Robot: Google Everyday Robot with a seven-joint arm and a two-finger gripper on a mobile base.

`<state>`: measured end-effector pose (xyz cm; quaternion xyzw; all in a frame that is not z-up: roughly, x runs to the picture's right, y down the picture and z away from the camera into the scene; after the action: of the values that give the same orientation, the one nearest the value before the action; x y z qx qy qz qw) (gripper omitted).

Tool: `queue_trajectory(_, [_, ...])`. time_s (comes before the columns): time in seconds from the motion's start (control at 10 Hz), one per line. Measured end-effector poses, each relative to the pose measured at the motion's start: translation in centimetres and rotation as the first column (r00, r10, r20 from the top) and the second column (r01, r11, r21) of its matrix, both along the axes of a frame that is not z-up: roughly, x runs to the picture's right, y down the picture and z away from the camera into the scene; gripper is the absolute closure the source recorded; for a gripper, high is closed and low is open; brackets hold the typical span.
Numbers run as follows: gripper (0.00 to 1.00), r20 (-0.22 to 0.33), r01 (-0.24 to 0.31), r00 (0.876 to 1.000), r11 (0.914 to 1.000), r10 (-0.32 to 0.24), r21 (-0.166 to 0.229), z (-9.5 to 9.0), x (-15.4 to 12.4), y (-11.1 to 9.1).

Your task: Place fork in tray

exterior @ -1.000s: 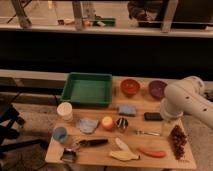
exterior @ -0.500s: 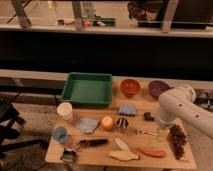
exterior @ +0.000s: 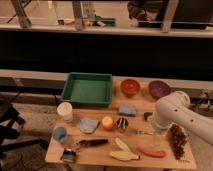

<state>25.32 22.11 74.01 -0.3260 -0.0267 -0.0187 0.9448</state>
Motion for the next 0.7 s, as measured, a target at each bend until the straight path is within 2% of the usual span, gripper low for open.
queue_trajectory(0.2, [0.2,0.004,0.002,1.0,1.0,-0.002,-0.002,0.6,-0.2,0.6])
queue_trajectory(0.7, [0.2,-0.024,0.008,1.0,0.9984,-0.006,0.057,0.0,-0.7,-0.9])
